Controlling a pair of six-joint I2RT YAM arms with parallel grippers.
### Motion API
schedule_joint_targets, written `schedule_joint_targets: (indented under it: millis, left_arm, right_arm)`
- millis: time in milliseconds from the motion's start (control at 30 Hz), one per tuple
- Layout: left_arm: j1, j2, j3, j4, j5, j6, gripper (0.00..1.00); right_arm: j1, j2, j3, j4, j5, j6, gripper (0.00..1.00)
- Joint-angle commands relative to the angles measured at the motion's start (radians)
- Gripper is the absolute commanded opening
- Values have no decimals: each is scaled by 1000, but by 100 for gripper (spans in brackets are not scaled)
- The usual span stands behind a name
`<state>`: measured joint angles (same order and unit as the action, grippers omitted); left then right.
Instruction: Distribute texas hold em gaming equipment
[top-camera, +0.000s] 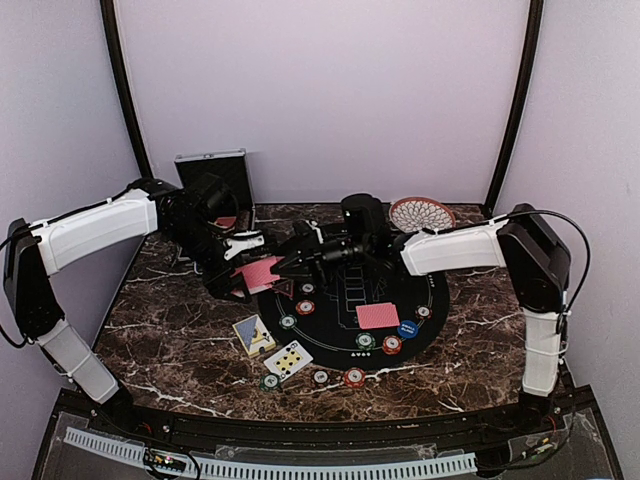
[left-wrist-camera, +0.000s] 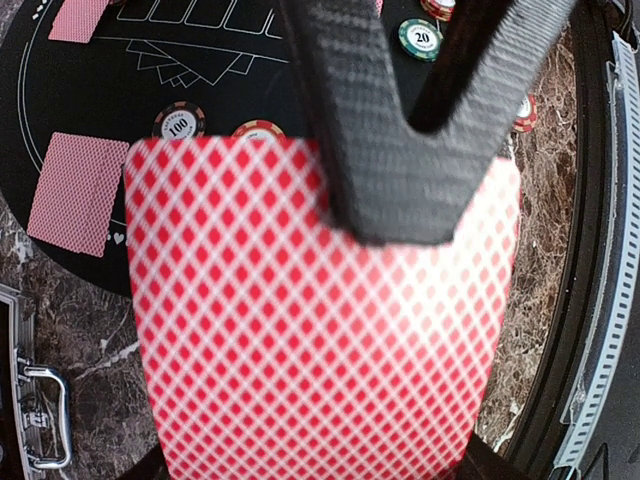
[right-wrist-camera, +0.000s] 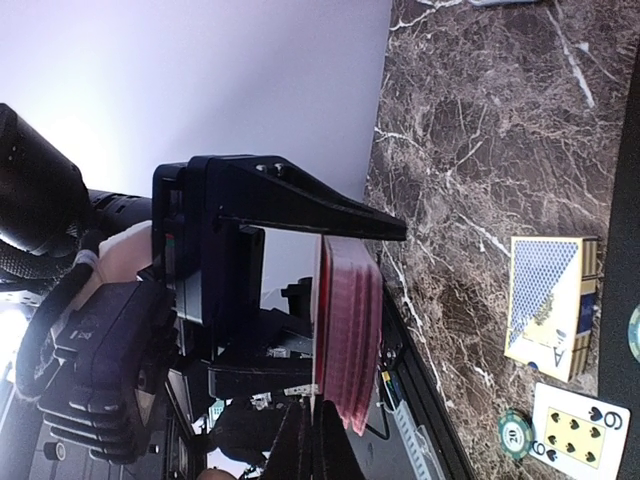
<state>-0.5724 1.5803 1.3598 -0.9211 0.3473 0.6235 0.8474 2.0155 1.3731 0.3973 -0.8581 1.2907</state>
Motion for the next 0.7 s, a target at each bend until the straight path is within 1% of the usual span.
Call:
schedule_joint_targets:
  millis: [0,67,233,300,367,400,433,500,567,667]
  left_arm:
    - [3,-35,-15,-7,-7,12,0]
    - [3,-37,-21,-7,-7,12,0]
    - [9,-41,-25,-8,-7,11,0]
    - [13,-41,-27,-11,-5,11,0]
    - [17,-41,-29,-13,-7,11,0]
    - [19,-41,-32,-14,-10,12,0]
    - [22,-44,-32,-13,-10,12,0]
    - [28,-46,-35,-14,-9,10,0]
    - [32,-48,-37,-16,-7,7,0]
    - [35,-54,-39,-20,-7,6,0]
  right_arm:
    - [-50,-73,-48,20,-33,-12,0]
    - [-80,-104,-53,-78,-26,-88,0]
    - [-137,-151,-10,-393,16,-323,0]
    - [-161,-158,30,-548,54,-434,0]
    - [-181,-159,71,-669,95,-532,0]
    - [-185,-157,110,-758,144,-597,0]
    - [-187,-147,160,-853,236,-665,0]
    - [-186,-117,265,-1015,369,-787,0]
    - [-184,-89,344,-1114,511,-877,0]
    - [-169,-47,431,-1209,779,-984,0]
